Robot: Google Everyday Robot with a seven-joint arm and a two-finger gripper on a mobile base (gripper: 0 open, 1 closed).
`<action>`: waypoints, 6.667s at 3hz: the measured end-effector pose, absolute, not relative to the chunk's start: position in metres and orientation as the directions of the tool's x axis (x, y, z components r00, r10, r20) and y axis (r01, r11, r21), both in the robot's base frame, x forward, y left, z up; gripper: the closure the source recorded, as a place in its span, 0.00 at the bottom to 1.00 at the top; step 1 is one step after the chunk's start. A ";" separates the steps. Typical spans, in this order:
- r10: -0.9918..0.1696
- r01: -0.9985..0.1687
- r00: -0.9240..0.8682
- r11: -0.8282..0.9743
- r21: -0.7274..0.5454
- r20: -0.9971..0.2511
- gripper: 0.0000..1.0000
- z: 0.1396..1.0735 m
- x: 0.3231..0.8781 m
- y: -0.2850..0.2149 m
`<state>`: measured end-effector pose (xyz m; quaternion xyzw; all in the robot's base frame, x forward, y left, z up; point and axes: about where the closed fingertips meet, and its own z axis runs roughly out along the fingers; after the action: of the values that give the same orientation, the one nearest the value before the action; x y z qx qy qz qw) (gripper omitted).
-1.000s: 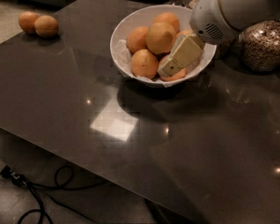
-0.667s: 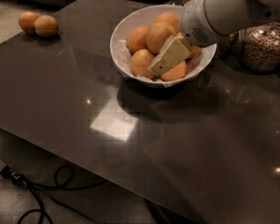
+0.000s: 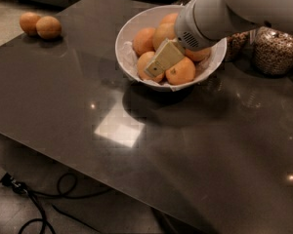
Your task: Pick orange from white bowl
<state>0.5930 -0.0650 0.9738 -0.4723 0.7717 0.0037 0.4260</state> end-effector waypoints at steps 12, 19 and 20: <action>-0.724 -0.793 -0.106 0.476 -0.382 -0.682 0.23 0.958 0.653 -0.054; -0.749 -0.781 -0.153 0.491 -0.386 -0.644 1.00 0.944 0.679 -0.066; -0.749 -0.781 -0.153 0.491 -0.386 -0.644 1.00 0.944 0.679 -0.066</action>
Offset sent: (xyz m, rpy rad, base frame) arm 0.0487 0.0070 0.0015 0.0893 -0.0868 0.0887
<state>0.6788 -0.0664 0.9441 -0.5042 0.7589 0.0192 0.4117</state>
